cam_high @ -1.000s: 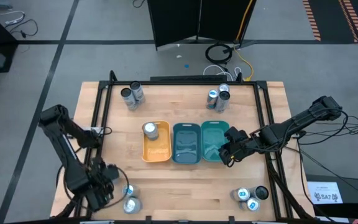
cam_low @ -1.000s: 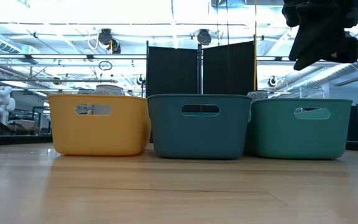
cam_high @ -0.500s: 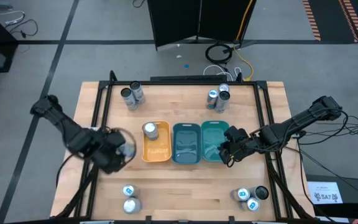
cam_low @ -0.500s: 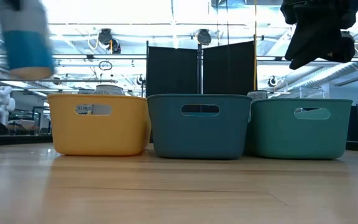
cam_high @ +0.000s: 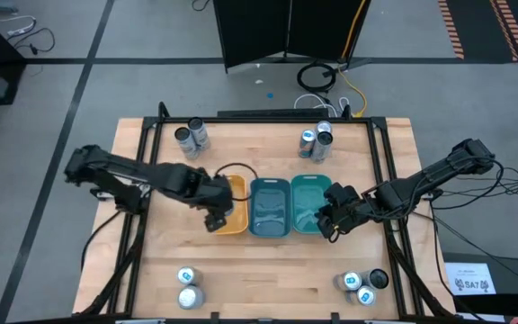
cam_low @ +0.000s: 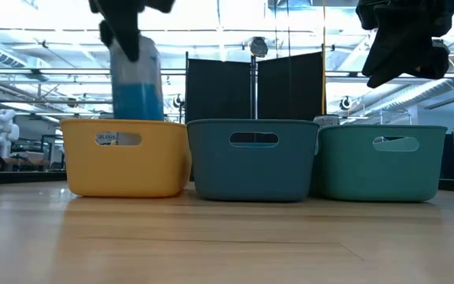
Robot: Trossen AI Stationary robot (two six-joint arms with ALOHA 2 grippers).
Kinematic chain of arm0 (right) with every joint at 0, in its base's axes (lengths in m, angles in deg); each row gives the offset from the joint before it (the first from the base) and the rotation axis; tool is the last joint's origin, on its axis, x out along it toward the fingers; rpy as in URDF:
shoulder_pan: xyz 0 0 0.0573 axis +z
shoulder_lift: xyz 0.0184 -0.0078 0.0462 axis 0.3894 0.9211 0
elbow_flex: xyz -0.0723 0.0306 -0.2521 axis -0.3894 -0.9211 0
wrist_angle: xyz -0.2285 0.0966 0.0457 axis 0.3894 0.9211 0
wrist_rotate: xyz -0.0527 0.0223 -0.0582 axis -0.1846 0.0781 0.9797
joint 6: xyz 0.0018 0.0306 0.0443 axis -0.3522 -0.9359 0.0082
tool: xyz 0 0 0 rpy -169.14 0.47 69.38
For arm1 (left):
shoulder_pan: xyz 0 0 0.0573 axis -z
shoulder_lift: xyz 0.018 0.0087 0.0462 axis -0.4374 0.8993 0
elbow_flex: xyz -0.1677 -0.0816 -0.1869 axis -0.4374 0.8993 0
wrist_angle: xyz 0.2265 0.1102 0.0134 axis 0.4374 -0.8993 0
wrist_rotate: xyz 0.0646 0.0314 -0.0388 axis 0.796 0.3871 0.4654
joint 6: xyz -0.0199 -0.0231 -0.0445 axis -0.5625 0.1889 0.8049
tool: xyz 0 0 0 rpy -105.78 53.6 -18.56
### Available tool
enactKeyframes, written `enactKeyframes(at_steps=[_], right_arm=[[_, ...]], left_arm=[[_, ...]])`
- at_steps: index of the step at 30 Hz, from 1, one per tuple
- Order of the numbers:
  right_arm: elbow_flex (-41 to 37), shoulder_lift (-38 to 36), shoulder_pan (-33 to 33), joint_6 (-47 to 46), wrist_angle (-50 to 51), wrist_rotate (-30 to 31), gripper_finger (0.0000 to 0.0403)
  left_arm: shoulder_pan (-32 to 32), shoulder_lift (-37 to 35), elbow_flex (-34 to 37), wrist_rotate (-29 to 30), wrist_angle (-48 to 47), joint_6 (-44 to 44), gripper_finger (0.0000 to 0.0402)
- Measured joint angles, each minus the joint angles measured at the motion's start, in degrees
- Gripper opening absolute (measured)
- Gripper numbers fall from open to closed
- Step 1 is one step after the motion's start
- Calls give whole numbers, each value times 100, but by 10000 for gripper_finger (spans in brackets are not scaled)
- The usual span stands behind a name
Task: Sort soda cans
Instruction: Put the blue-white soda can into the yellow bin
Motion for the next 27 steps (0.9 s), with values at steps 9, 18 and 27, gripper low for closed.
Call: enactKeyframes(at_steps=[9, 18, 27], right_arm=[[0, 0, 0, 226, 2, -4, 107], [0, 0, 2, 355, 2, -302, 107], [0, 0, 2, 504, -44, -426, 107]], left_arm=[[-593, 552, -9, -354, 678, -394, 314], [-1057, 960, -9, -366, 774, -508, 313], [-1326, 1293, -13, -365, 1044, -552, 323]])
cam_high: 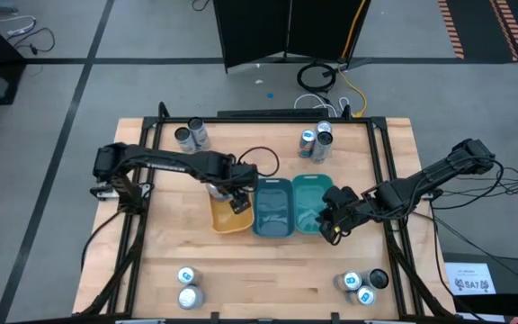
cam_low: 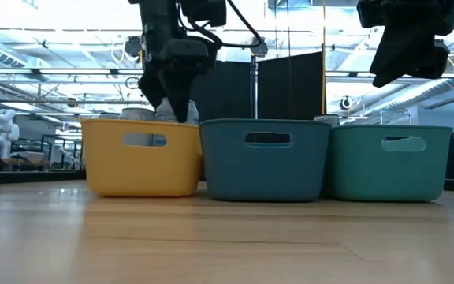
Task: Sort soda cans
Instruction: Put the blue-white soda can into the yellow bin
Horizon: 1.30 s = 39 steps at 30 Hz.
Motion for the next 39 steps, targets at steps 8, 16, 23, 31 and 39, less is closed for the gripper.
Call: enactKeyframes(at_steps=[8, 16, 23, 31, 39], right_arm=[[0, 0, 0, 106, -2, -29, 107], [0, 0, 0, 131, -2, -27, 107], [0, 0, 0, 133, -2, -27, 107], [0, 0, 0, 149, -47, -28, 107], [0, 0, 0, 151, -46, -42, 107]], left_arm=[[-40, 76, 2, 323, 235, 11, 324], [-48, 76, 2, 299, 308, 48, 325], [-41, 76, 2, 243, 316, 49, 325], [-41, 74, 4, 243, 319, 49, 325], [-41, 70, 7, 308, 310, 53, 325]])
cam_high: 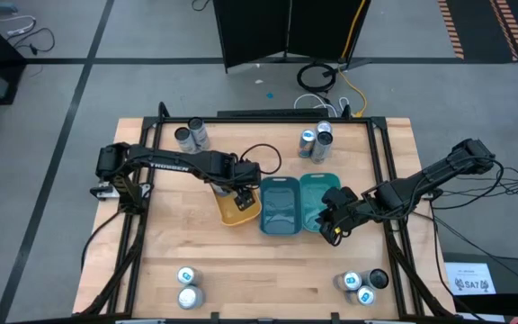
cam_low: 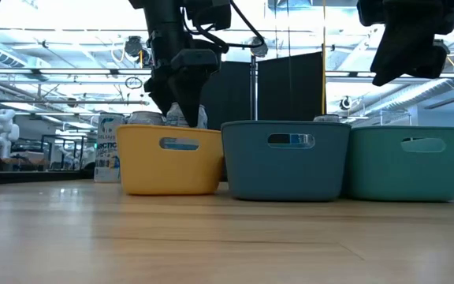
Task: Sort soda cans
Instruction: Put the blue-white soda can into the yellow bin
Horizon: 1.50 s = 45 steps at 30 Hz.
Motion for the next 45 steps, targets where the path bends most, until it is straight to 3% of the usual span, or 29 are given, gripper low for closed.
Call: enactKeyframes(at_steps=[23, 33, 45], right_arm=[[0, 0, 0, 83, -4, -133, 107], [0, 0, 0, 130, -168, -133, 107], [0, 0, -2, 258, -304, -131, 107]], left_arm=[[0, -2, 0, 24, -76, 146, 326], [0, -15, 0, 30, -55, 31, 395], [0, -228, -315, 2, -244, -7, 396]])
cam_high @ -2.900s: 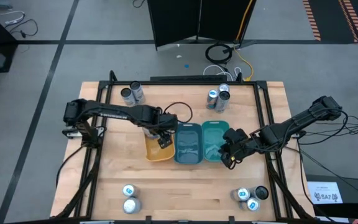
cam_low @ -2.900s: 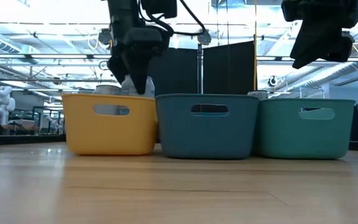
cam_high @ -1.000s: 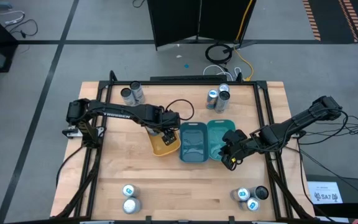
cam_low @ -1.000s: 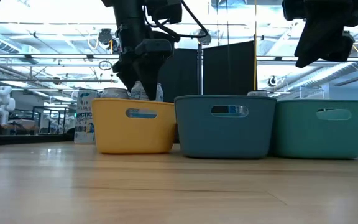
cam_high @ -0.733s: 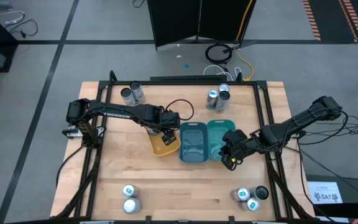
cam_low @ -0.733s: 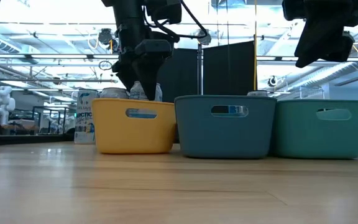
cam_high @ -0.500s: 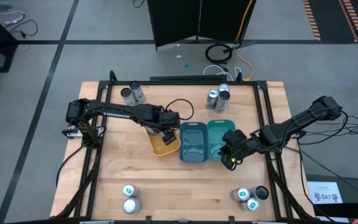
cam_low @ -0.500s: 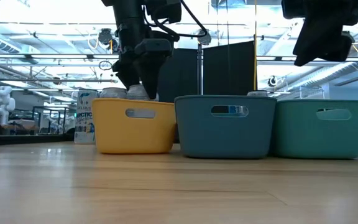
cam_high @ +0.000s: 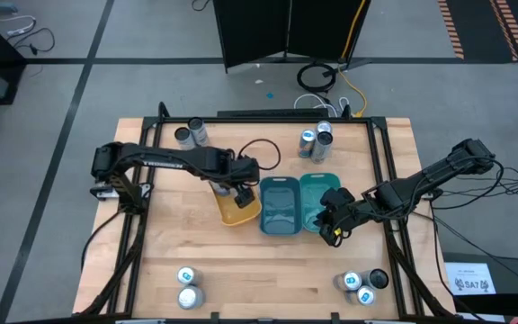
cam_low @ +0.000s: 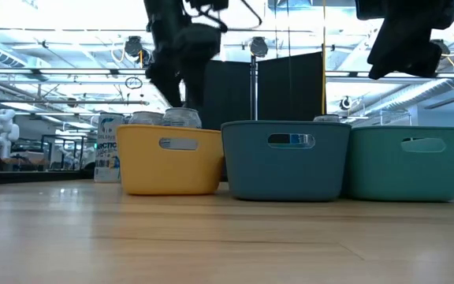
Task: Sort soda cans
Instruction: Put the blue-white soda can into the yellow bin, then adjust the yellow bin
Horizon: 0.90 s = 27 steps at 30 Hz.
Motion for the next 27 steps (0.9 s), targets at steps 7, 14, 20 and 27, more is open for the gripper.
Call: enactKeyframes(at_steps=[7, 14, 20, 27], right_arm=[[0, -2, -170, 19, -325, 281, 107], [0, 2, -532, 931, -1654, 816, 107], [2, 189, -894, 1407, -2669, 781, 92], [933, 1141, -1389, 1658, -2316, 1, 8]], left_arm=[[0, -232, -696, -4, -474, -7, 396], [98, -310, -1513, -45, -1994, -140, 396], [533, -878, -888, 278, -1778, -894, 396], [656, -2627, 1195, 244, -546, -362, 396]])
